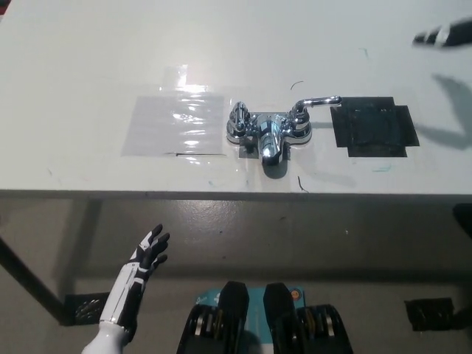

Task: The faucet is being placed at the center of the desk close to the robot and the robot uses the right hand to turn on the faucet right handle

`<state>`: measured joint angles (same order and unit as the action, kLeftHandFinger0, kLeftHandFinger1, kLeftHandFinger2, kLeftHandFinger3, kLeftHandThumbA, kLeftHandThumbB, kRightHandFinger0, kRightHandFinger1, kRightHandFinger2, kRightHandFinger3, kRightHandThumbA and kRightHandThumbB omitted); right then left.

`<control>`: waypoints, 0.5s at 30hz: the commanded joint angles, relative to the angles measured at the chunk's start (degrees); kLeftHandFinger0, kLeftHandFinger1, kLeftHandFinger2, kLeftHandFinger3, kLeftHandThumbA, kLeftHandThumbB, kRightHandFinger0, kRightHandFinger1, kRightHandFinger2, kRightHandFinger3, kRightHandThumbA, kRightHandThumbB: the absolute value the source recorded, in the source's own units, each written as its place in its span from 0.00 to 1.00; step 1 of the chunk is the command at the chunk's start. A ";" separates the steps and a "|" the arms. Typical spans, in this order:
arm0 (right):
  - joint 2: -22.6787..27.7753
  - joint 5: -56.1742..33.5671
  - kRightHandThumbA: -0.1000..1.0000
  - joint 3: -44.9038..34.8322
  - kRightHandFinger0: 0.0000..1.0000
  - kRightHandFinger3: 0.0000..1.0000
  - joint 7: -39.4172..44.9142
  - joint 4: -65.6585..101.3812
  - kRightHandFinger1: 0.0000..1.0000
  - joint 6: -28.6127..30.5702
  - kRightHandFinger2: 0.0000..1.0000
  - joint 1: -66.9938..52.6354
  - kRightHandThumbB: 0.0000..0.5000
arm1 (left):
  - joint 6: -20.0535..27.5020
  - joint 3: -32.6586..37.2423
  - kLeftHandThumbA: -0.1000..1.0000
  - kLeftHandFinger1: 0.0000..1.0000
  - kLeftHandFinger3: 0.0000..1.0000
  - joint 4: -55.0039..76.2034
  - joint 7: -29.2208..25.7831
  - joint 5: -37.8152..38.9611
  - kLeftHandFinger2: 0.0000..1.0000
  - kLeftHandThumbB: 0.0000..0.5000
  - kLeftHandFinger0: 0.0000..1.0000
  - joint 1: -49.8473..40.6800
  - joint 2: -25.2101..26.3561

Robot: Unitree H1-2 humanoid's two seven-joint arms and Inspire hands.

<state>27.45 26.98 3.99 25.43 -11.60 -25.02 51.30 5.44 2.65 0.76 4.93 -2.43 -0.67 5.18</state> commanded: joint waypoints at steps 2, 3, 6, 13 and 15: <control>-6.95 -34.11 1.00 -22.77 1.00 1.00 -17.26 66.03 1.00 8.63 1.00 -15.24 0.39 | -1.05 -1.99 1.00 1.00 1.00 0.24 0.62 3.39 1.00 0.20 1.00 11.05 0.79; -7.27 -33.76 1.00 -22.08 1.00 1.00 -17.79 66.03 1.00 10.40 1.00 -16.04 0.39 | -1.10 -2.02 1.00 1.00 1.00 -0.06 0.58 3.47 1.00 0.20 1.00 11.79 0.68; -8.30 -31.16 1.00 -19.76 1.00 1.00 -18.22 66.03 1.00 14.79 1.00 -17.07 0.41 | -1.48 -2.26 1.00 1.00 1.00 -0.61 0.48 3.56 1.00 0.20 1.00 13.79 0.79; -8.30 -32.66 1.00 -20.95 1.00 1.00 -19.34 66.03 1.00 17.23 1.00 -17.08 0.45 | -1.22 -2.12 1.00 1.00 1.00 -1.76 0.81 3.44 1.00 0.19 1.00 16.56 1.08; -9.03 -34.73 1.00 -20.41 1.00 1.00 -19.84 66.03 1.00 18.54 1.00 -18.67 0.49 | -1.74 -2.15 1.00 1.00 1.00 -1.79 0.76 3.37 1.00 0.22 1.00 17.04 1.10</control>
<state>19.36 18.54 -1.37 23.76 13.39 -24.23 28.76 4.40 2.61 -1.01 4.93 -2.42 6.77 5.20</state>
